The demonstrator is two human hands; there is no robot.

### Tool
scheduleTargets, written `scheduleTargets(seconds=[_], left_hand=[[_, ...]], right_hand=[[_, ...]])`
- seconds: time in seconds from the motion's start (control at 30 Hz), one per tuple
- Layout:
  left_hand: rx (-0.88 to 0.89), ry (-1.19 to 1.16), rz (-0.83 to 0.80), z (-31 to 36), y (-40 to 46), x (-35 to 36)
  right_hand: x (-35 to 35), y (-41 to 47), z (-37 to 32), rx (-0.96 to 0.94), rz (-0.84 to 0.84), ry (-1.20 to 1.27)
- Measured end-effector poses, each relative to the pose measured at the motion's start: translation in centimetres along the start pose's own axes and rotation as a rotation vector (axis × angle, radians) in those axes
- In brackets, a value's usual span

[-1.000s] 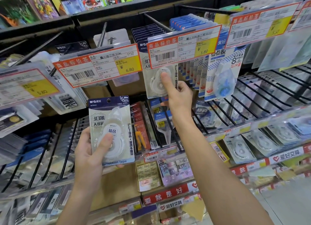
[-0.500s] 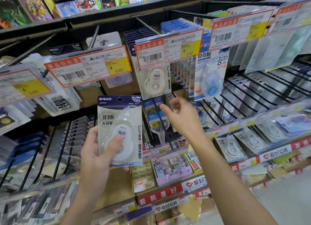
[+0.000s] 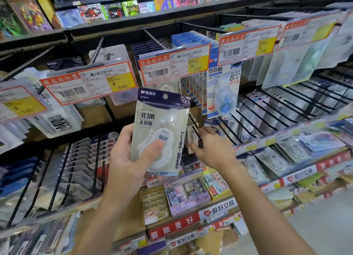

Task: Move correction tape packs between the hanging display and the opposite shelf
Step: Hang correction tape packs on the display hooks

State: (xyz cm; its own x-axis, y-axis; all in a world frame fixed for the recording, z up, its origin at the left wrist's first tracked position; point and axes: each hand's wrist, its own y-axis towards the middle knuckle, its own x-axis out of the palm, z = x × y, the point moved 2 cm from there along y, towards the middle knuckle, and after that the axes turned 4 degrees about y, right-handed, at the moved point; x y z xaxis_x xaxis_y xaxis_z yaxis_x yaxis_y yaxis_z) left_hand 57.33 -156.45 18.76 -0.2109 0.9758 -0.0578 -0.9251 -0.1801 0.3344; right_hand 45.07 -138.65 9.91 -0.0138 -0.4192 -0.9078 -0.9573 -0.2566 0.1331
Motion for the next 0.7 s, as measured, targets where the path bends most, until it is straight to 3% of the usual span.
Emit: scheduleTargets(seconds=[0.7], left_hand=[[0.188, 0.083, 0.034, 1.4, 2.2, 0.5]], right_hand=[[0.3, -0.5, 0.0, 0.013, 0.096, 0.023]])
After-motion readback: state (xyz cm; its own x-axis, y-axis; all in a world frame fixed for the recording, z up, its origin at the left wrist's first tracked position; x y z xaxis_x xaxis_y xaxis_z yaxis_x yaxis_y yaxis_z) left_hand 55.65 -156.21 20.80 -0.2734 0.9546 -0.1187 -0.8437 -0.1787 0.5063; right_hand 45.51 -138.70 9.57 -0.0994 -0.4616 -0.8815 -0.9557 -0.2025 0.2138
